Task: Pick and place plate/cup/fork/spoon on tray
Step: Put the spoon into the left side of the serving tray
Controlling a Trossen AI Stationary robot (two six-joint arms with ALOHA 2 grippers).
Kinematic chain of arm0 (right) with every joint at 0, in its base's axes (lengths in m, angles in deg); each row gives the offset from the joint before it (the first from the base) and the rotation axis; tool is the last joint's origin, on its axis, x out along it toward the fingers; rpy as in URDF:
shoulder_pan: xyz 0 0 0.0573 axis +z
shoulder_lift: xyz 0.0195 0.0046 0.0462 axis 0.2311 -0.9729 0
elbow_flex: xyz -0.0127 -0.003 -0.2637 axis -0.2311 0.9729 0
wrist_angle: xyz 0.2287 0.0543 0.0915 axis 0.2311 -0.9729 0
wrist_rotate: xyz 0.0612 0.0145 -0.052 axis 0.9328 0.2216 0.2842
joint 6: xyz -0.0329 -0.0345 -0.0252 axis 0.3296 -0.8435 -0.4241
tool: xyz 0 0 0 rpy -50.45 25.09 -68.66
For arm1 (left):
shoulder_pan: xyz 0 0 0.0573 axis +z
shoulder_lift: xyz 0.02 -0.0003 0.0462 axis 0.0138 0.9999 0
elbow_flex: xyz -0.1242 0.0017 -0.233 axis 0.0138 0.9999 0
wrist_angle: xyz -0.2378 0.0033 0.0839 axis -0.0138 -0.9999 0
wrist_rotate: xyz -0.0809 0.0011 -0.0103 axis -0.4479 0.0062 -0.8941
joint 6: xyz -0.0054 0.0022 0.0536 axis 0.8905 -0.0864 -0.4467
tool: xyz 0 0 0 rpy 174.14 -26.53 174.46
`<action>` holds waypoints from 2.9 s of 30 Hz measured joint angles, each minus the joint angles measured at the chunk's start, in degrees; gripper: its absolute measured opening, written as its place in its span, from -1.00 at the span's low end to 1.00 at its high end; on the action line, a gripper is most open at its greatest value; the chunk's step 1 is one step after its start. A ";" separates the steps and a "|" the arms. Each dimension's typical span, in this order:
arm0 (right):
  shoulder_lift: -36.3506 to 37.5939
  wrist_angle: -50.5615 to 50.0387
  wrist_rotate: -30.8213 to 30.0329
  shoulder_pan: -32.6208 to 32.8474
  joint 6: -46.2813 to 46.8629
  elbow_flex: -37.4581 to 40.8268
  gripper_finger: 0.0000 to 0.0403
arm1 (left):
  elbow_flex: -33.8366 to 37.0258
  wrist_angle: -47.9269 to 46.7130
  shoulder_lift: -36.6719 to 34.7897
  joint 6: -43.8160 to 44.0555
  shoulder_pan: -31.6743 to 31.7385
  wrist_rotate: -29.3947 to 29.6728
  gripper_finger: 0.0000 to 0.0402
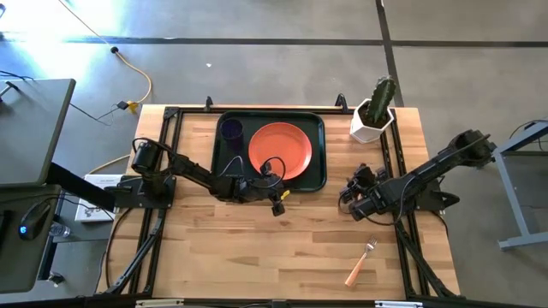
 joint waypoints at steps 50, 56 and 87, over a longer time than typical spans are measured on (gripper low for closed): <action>-2.89 -28.23 15.72 12.76 19.35 -15.21 -0.47 | 0.02 3.86 -5.71 -2.49 -6.09 0.45 -0.59; -2.91 -28.37 21.42 8.87 19.90 -15.21 -0.47 | 0.02 -2.41 -5.69 1.23 -4.89 0.47 -0.59; -2.80 -8.74 25.37 -18.86 4.47 -1.81 -0.47 | 1.41 -14.31 -15.33 -8.31 -11.56 20.37 -0.59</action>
